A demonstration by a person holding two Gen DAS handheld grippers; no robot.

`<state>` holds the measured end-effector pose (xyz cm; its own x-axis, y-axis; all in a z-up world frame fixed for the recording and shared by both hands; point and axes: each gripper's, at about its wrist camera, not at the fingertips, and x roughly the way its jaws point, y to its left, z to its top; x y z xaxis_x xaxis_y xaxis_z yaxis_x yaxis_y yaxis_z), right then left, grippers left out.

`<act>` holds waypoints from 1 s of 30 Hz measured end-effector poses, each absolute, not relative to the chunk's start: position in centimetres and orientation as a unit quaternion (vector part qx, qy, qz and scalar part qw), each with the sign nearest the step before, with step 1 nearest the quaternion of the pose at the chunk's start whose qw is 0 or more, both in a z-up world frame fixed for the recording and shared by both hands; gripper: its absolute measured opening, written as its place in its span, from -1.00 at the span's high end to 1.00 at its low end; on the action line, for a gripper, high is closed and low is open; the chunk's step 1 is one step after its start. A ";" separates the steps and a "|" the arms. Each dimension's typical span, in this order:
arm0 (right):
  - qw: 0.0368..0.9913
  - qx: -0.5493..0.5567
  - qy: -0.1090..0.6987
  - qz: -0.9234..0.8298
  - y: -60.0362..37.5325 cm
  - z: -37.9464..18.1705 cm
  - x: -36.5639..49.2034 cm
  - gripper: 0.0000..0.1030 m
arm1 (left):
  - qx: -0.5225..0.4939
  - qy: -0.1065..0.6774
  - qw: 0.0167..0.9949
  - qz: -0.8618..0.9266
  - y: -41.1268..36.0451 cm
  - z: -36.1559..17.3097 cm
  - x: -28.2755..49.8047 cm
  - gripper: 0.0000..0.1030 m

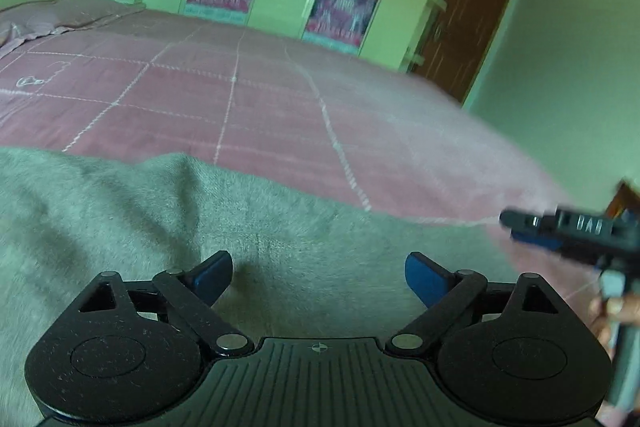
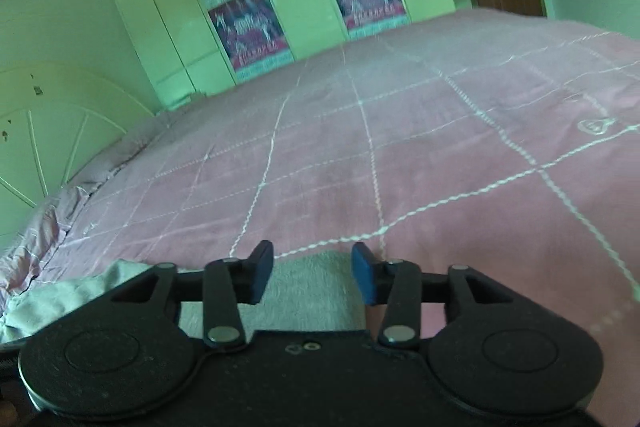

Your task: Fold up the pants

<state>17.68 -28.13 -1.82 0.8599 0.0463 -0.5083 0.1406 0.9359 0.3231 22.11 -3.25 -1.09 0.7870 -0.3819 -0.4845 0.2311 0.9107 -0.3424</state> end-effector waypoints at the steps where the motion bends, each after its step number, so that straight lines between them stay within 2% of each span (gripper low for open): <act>1: 0.951 0.173 0.256 -0.020 -27.9 -1.6 16.2 0.23 | -0.140 0.273 0.939 -0.153 -2.3 -1.1 20.7 -0.83; 5: 0.963 0.143 0.228 -0.004 -26.5 -1.9 10.4 0.22 | -0.148 0.257 0.948 -0.119 1.7 -1.7 14.5 -0.91; 7: 0.970 0.134 0.204 -0.014 -25.9 -2.1 7.9 -0.04 | -0.138 0.244 0.954 -0.103 3.7 -1.6 11.8 -0.91; 8: 0.970 0.138 0.198 -0.028 -25.8 -2.2 7.1 -0.31 | -0.133 0.232 0.959 -0.092 4.9 -1.4 10.5 -0.91; 9: 0.968 0.152 0.195 -0.035 -26.0 -2.1 6.6 -0.39 | -0.131 0.215 0.964 -0.083 6.3 -1.1 9.2 -0.91; 11: 0.966 0.163 0.200 -0.028 -26.3 -2.0 6.6 -0.38 | -0.139 0.195 0.970 -0.046 9.2 -0.8 7.9 -0.91; 13: 0.967 0.157 0.201 -0.023 -26.2 -1.8 6.9 -0.38 | -0.183 0.214 0.959 -0.004 13.0 -1.4 8.4 -0.91; 20: 0.964 0.151 0.216 -0.021 -25.0 -2.1 6.7 -0.40 | -0.429 0.192 0.882 0.033 25.2 -7.5 12.4 -0.97; 22: 0.965 0.147 0.217 -0.022 -24.7 -1.9 6.4 -0.40 | -0.434 0.192 0.880 0.020 26.5 -8.6 14.4 -0.97; 26: 0.962 0.148 0.228 -0.026 -24.3 -2.0 6.4 -0.42 | -0.368 0.218 0.904 0.014 26.2 -8.5 18.2 -1.00; 29: 0.955 0.152 0.252 -0.026 -23.8 -2.1 7.8 -0.42 | -0.378 0.198 0.905 0.006 27.0 -9.1 19.0 -0.99; 30: 0.951 0.157 0.263 -0.029 -23.5 -2.2 8.5 -0.42 | -0.385 0.188 0.904 0.004 27.4 -9.2 18.8 -0.82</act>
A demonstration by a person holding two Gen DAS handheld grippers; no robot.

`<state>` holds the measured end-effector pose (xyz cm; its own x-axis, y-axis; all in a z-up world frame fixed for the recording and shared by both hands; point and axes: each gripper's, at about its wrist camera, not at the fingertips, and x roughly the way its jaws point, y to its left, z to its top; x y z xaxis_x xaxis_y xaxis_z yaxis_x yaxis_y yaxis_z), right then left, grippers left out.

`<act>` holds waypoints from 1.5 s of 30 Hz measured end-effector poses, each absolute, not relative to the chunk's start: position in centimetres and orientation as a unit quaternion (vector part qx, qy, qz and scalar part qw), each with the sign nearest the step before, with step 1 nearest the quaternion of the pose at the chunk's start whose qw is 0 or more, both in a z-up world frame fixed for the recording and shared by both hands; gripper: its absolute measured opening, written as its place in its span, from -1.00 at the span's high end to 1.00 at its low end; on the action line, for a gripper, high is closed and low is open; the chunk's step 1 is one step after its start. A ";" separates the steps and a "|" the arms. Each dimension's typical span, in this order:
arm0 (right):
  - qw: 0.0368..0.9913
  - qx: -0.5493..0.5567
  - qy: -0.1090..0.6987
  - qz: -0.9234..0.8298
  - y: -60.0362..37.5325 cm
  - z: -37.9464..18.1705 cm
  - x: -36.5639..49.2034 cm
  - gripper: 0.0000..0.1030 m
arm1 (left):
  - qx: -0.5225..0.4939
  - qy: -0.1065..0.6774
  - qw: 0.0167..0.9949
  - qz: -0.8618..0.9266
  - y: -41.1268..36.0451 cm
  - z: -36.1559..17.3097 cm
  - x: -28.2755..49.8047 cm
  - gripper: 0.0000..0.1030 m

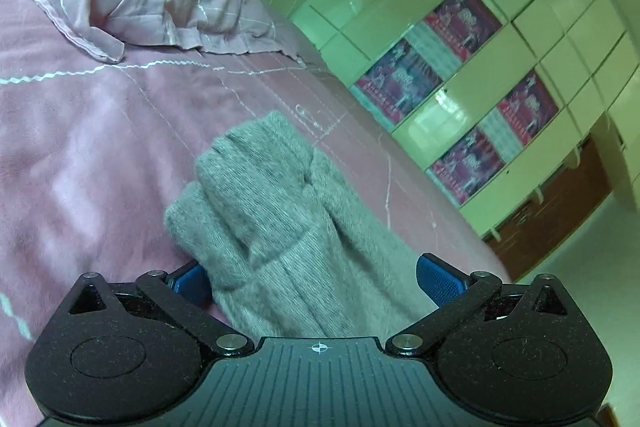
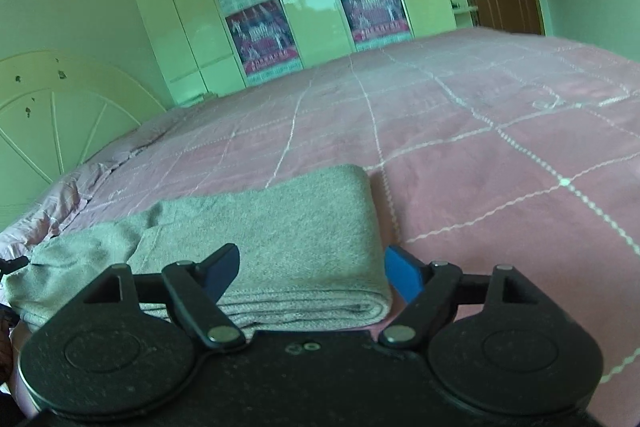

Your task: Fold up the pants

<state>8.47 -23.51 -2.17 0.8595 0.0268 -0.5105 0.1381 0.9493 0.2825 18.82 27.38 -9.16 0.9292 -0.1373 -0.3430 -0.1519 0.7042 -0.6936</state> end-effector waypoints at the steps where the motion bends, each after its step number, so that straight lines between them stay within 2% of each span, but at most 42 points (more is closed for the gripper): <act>1: 0.948 0.159 0.272 -0.033 -23.1 -2.1 9.1 -0.42 | -0.387 0.180 0.904 0.021 27.6 -9.3 18.5 -0.38; 2: 0.948 0.159 0.274 -0.036 -22.6 -2.0 9.6 -0.42 | -0.399 0.182 0.898 0.046 28.0 -10.0 18.0 0.31; 4: 0.949 0.154 0.275 -0.027 -20.9 -1.7 10.5 -0.44 | -0.434 0.150 0.888 0.033 28.8 -10.7 17.3 0.31; 7: 0.952 0.112 0.283 0.027 -16.3 -1.5 12.2 -0.41 | -0.403 0.132 0.905 0.031 28.1 -9.8 17.2 0.32; 11: 0.954 0.023 0.283 0.092 -9.1 -1.8 13.8 -0.39 | -0.421 0.138 0.896 0.031 28.8 -10.2 17.6 0.31; 14: 0.934 -0.052 0.344 0.079 -6.0 -5.0 15.5 -0.42 | -0.424 0.140 0.895 0.027 28.8 -10.2 17.4 0.31; 18: 0.934 -0.024 0.348 0.073 -6.6 -4.7 16.0 -0.42 | -0.408 0.148 0.900 0.033 28.3 -9.9 16.9 0.31; 20: 0.942 0.024 0.325 0.082 -8.3 -3.1 15.1 -0.36 | -0.393 0.145 0.908 0.033 28.0 -9.3 17.0 0.31; 22: 0.953 0.106 0.275 0.069 -11.9 -1.6 13.3 -0.59 | -0.364 0.144 0.919 0.032 27.1 -8.2 16.6 0.31; 26: 0.944 0.208 0.258 0.003 -18.9 -1.2 10.9 -0.55 | -0.283 0.141 0.949 0.015 23.5 -4.9 16.0 0.32; 34: 0.927 0.303 0.209 -0.075 -28.2 -1.6 7.3 -0.55 | -0.129 0.113 0.984 -0.057 9.7 2.4 17.2 0.32; 40: 0.915 0.343 0.190 -0.098 -32.5 -2.4 5.2 -0.55 | -0.028 0.115 0.976 -0.182 -4.1 4.9 19.3 0.31; 41: 0.912 0.350 0.187 -0.102 -33.2 -2.7 4.8 -0.56 | -0.009 0.135 0.967 -0.218 -7.0 4.5 19.6 0.23; 42: 0.909 0.358 0.185 -0.109 -33.9 -3.1 4.5 -0.56 | 0.012 0.179 0.951 -0.251 -9.9 3.8 20.0 -0.12; 43: 0.905 0.366 0.184 -0.115 -34.4 -3.4 4.3 -0.56 | 0.030 0.224 0.935 -0.273 -12.2 2.6 20.4 -0.33; 44: 0.898 0.382 0.184 -0.118 -35.0 -3.6 4.1 -0.55 | 0.045 0.249 0.926 -0.279 -13.6 1.5 20.2 -0.69; 45: 0.894 0.395 0.180 -0.115 -35.5 -3.9 3.8 -0.55 | 0.054 0.255 0.924 -0.279 -14.4 0.7 19.6 -0.79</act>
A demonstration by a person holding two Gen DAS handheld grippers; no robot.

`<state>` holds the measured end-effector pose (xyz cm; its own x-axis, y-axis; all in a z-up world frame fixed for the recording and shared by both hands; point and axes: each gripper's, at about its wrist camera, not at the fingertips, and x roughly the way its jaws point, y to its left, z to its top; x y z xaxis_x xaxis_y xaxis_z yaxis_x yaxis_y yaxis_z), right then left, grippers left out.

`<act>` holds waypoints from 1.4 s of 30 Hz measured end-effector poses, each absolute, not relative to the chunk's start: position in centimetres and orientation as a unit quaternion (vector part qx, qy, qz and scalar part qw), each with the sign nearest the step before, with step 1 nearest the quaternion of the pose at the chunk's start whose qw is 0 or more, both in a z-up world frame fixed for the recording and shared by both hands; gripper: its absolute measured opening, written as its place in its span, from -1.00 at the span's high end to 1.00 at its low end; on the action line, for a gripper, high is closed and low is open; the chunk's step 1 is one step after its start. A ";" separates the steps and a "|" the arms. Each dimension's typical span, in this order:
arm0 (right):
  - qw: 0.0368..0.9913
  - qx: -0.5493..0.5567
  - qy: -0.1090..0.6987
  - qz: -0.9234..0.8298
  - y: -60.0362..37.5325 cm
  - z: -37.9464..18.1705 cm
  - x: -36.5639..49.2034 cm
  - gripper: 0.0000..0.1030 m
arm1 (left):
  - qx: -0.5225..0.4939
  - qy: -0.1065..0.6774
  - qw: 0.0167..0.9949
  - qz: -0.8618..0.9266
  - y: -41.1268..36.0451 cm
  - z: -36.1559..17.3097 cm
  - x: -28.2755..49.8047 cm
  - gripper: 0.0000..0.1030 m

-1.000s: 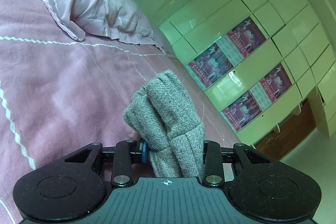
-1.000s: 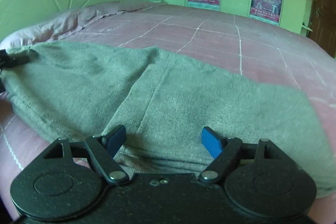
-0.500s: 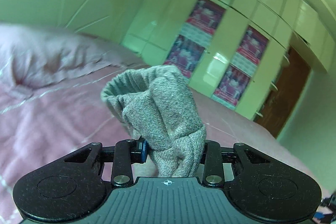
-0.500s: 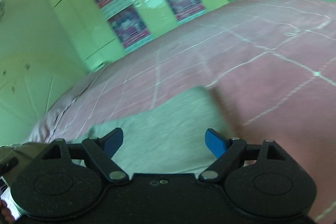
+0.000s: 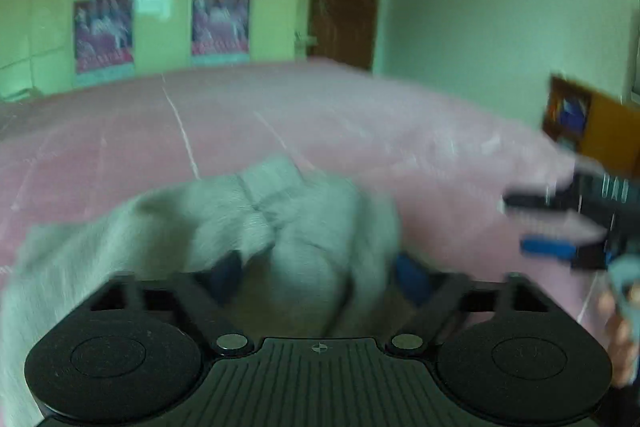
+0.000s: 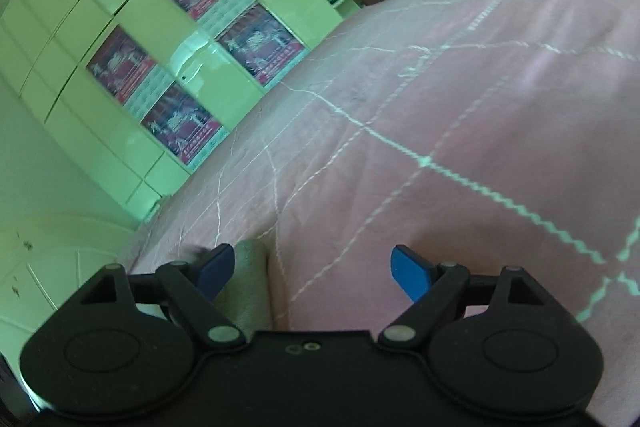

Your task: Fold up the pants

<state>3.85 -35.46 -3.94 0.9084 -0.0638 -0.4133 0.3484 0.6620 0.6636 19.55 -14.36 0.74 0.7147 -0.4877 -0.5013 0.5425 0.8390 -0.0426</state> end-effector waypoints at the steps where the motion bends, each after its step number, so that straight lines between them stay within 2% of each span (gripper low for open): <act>1: 0.893 0.399 0.177 -0.113 -35.7 -4.0 3.7 -0.55 | 0.049 0.250 0.926 -0.278 -14.5 0.4 18.6 -0.79; 9: 0.901 0.392 0.182 -0.039 -33.5 -4.0 4.6 -0.51 | 0.003 0.240 0.936 -0.258 -10.1 0.8 13.7 -0.79; 19: 0.912 0.361 0.189 -0.039 -31.9 -3.0 4.0 -0.51 | 0.007 0.227 0.945 -0.237 -6.5 -0.1 9.9 -0.79; 25: 0.911 0.361 0.197 0.005 -30.1 -2.9 5.0 -0.49 | -0.014 0.213 0.959 -0.186 0.0 0.0 6.5 -0.79; 30: 0.914 0.347 0.209 0.017 -28.4 -2.8 5.5 -0.49 | -0.024 0.248 0.960 -0.128 3.1 -1.2 8.7 -0.79; 38: 0.908 0.357 0.215 0.035 -27.6 -2.1 5.6 -0.49 | -0.041 0.289 0.954 -0.063 3.0 -3.9 12.2 -0.79; 42: 0.890 0.396 0.219 0.057 -27.7 -2.4 6.5 -0.38 | -0.032 0.291 0.955 -0.047 3.2 -4.5 12.5 -0.79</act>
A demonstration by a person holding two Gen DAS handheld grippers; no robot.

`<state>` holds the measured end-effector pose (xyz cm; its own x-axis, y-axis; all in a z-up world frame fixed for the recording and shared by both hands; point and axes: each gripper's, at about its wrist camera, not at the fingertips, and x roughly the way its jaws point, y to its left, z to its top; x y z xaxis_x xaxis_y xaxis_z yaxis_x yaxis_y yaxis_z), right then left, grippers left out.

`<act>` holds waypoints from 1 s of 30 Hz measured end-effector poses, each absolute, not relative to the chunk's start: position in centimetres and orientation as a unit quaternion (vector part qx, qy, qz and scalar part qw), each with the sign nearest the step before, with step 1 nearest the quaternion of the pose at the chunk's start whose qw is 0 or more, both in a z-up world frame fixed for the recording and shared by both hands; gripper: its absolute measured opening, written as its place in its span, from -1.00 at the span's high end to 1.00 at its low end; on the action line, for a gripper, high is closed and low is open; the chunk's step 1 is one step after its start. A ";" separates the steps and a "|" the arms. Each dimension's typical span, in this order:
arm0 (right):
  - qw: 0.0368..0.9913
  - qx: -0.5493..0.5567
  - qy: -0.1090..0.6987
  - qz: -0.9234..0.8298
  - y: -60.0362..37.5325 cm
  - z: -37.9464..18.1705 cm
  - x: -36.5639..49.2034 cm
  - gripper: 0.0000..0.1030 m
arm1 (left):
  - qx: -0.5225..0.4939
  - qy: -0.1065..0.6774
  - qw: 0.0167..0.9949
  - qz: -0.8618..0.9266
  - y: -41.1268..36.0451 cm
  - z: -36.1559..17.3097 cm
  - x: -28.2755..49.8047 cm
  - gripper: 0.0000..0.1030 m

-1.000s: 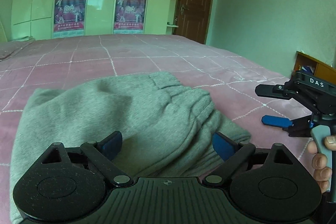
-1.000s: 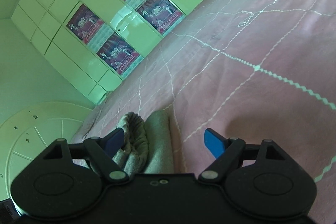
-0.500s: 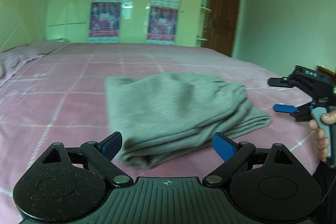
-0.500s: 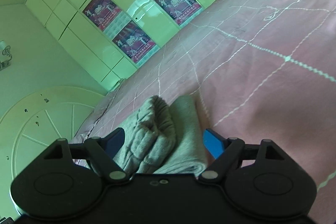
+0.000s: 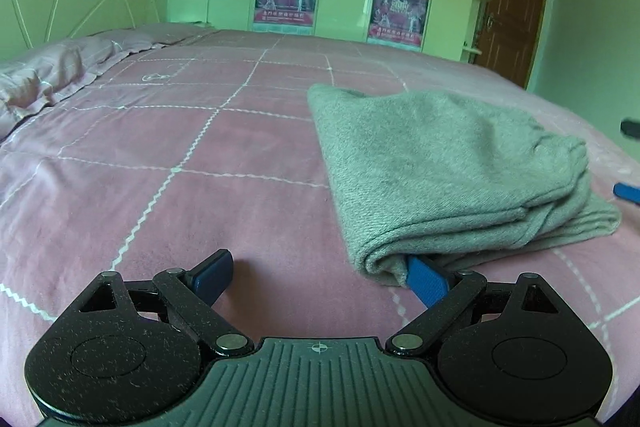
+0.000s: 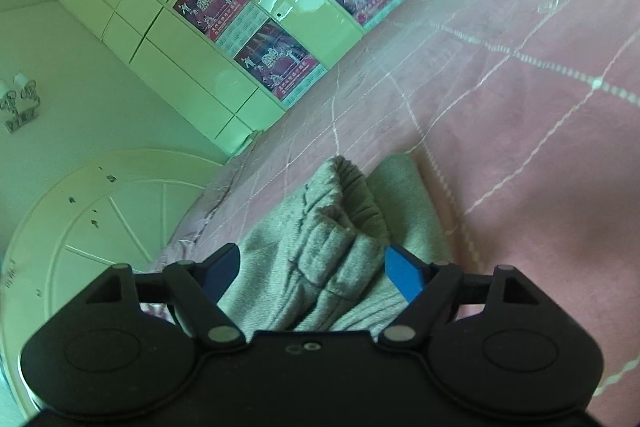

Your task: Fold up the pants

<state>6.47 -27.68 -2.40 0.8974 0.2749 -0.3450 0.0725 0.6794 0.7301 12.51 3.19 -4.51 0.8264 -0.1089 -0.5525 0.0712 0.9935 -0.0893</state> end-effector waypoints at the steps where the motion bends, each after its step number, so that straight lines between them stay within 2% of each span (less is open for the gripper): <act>1: 0.880 0.416 0.224 0.058 -27.7 -2.8 6.8 -0.36 | -0.027 0.290 0.956 -0.047 3.1 -4.8 12.6 -0.80; 4: 0.854 0.458 0.245 0.040 -27.9 -3.8 7.8 -0.27 | -0.031 0.284 0.957 -0.040 3.1 -5.0 12.5 -0.84; 10: 0.835 0.470 0.285 0.018 -26.7 -4.2 10.4 -0.28 | -0.036 0.276 0.960 -0.039 3.4 -5.2 12.2 -0.84; 12: 0.834 0.456 0.309 0.011 -26.0 -4.2 11.9 -0.43 | -0.036 0.275 0.960 -0.039 3.3 -5.3 12.2 -0.85; 14: 0.842 0.429 0.325 0.000 -25.2 -4.0 12.9 -0.42 | -0.033 0.273 0.961 -0.041 3.3 -5.4 12.2 -0.85; 16: 0.851 0.401 0.340 -0.015 -24.4 -3.6 13.6 -0.22 | -0.031 0.272 0.961 -0.042 3.3 -5.3 12.1 -0.86; 17: 0.852 0.390 0.349 -0.021 -24.1 -3.4 13.9 0.07 | -0.031 0.272 0.961 -0.043 3.3 -5.4 12.1 -0.86; 21: 0.851 0.392 0.348 -0.013 -24.2 -3.3 13.5 0.15 | -0.030 0.272 0.961 -0.041 3.1 -5.4 12.0 -0.87; 27: 0.849 0.391 0.355 -0.011 -23.9 -3.7 13.6 0.03 | -0.023 0.272 0.961 -0.040 3.0 -5.6 12.1 -0.88; 28: 0.853 0.378 0.360 -0.012 -23.6 -3.5 13.8 0.07 | -0.023 0.271 0.961 -0.040 3.0 -5.7 12.1 -0.88; 30: 0.861 0.370 0.348 -0.001 -23.3 -2.8 13.7 0.28 | -0.019 0.271 0.962 -0.039 2.9 -5.8 12.2 -0.89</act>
<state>13.71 -23.33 -2.77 0.7571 0.2551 -0.6014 0.2602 0.7266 0.6358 12.18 2.92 -5.76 0.8504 -0.0847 -0.5192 0.0644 0.9963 -0.0569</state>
